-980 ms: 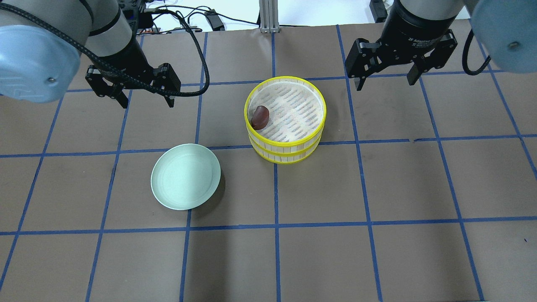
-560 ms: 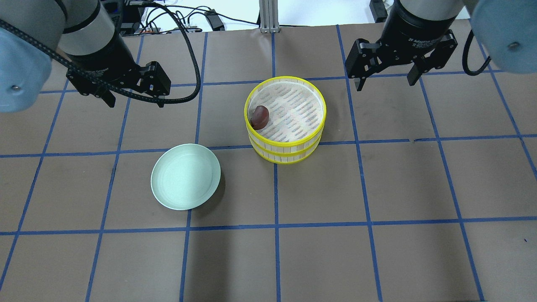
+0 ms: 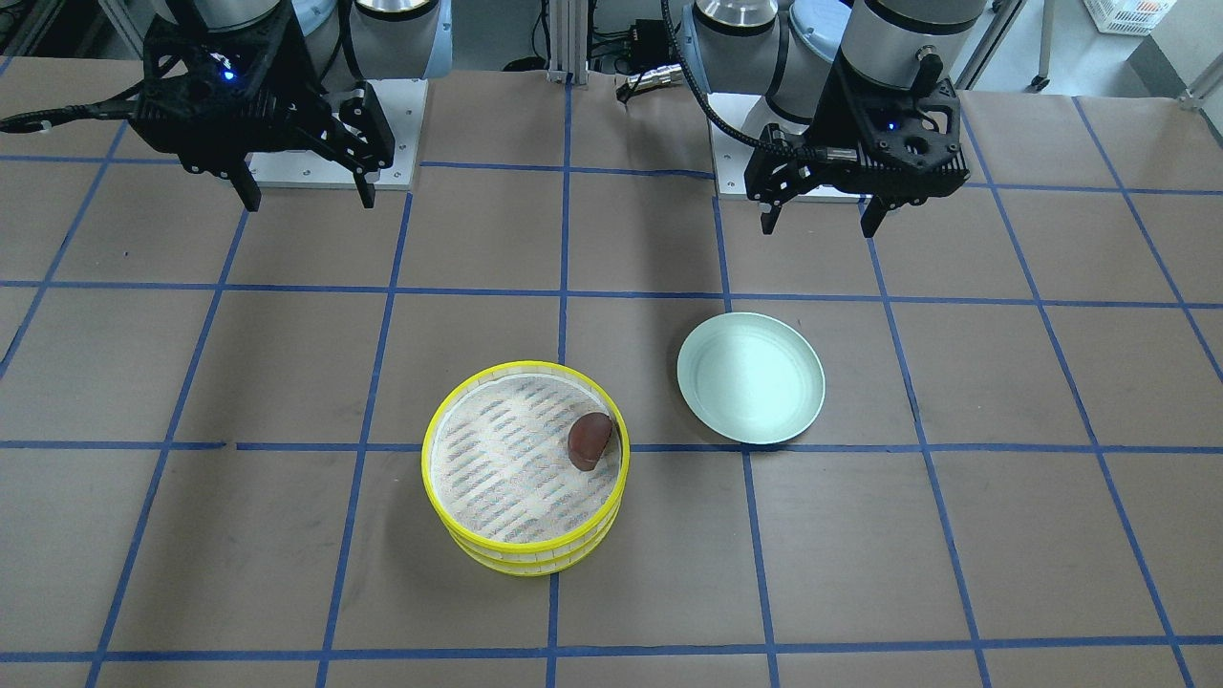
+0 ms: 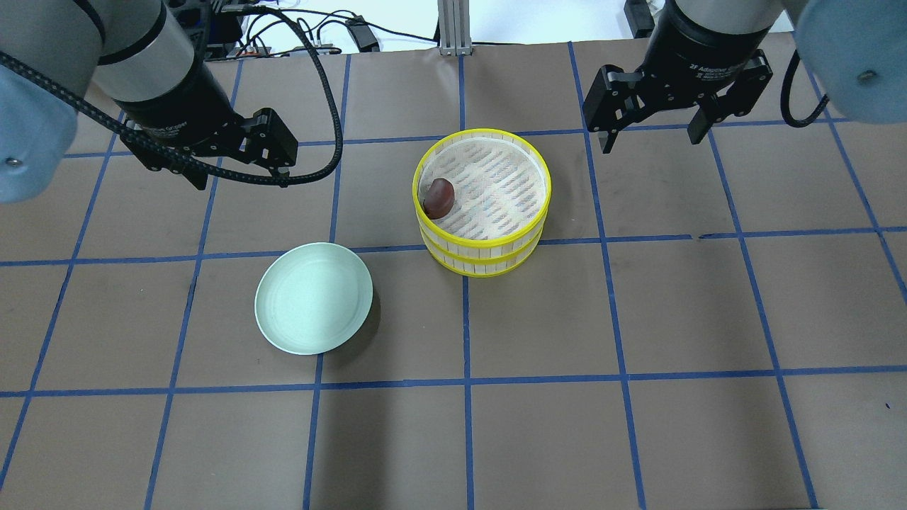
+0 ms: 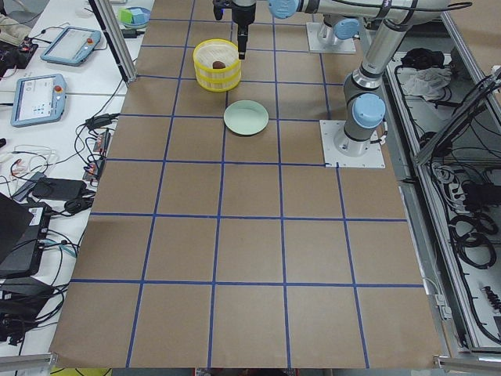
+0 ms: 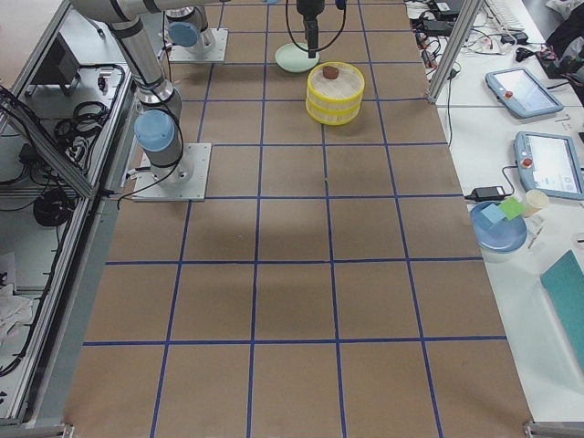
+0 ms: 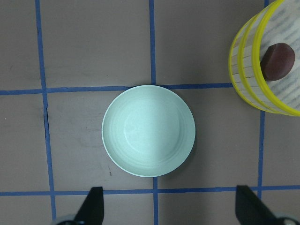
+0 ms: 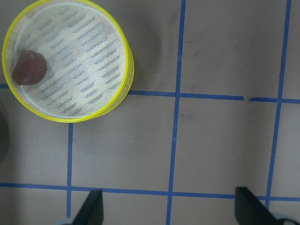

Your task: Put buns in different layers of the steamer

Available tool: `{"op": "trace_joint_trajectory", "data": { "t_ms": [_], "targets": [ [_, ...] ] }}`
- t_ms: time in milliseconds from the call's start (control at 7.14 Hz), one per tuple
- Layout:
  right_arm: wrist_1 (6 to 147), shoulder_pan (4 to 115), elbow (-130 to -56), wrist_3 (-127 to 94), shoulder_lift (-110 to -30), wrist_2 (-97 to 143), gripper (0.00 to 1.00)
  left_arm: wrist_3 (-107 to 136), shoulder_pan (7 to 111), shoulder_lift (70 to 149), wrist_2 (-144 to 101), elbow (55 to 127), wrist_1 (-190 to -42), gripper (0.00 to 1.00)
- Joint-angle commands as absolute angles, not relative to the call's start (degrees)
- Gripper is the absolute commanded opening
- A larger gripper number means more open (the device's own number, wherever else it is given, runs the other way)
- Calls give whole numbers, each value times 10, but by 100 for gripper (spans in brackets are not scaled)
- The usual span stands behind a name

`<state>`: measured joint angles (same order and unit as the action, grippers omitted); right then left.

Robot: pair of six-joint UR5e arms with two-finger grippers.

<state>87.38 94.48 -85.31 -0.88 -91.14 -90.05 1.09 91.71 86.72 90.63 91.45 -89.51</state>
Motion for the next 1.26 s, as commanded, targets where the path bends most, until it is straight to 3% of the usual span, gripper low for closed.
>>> {"op": "trace_joint_trajectory", "data": {
  "t_ms": [0,1120],
  "targets": [
    [873,945,-853,-9,-911,-901,100,15,917,867,906,916,-896,100],
    [873,945,-853,-9,-911,-901,100,17,911,874,901,922,-896,100]
  ]
}}
